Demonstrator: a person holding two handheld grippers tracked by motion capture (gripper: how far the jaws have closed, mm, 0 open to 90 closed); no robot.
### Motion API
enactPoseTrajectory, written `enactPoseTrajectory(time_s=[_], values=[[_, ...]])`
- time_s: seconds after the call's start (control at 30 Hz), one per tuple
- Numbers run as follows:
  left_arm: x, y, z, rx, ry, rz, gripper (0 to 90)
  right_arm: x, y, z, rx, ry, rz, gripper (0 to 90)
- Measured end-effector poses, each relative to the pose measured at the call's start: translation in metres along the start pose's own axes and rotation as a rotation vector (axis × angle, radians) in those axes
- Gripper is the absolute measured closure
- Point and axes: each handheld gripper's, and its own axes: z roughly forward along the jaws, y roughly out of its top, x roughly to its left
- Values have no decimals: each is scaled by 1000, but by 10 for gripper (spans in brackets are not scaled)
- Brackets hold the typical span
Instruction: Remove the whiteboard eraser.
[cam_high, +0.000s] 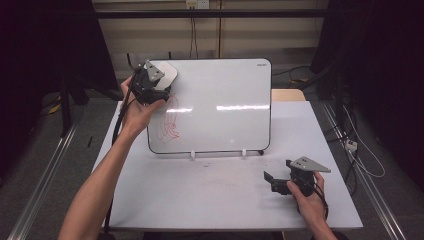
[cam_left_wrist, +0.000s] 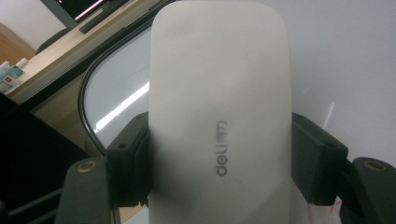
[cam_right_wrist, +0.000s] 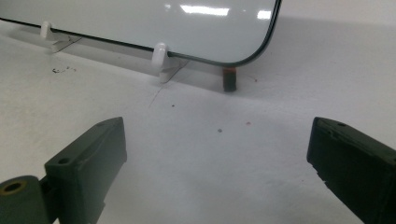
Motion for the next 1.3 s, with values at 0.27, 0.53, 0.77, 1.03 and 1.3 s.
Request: enactPoseTrajectory(time_s=[0.27,0.53,0.77,1.03,1.3], values=[[4,-2,-2,-16,-25,-49,313,0,0,0,-1,0,2,48],[5,-4,-5,-32,-41,-77,313,1,0,0,-1,-1,-6,48],[6,2,-25,-102,-54,-101,313,1,0,0,-5,-3,6,48],[12,-6,-33,-128,-35,-130,313,3,2,5,4,0,1,48],[10,-21,-46,-147,-32,-164,312,4,1,3,2,7,-2,50]])
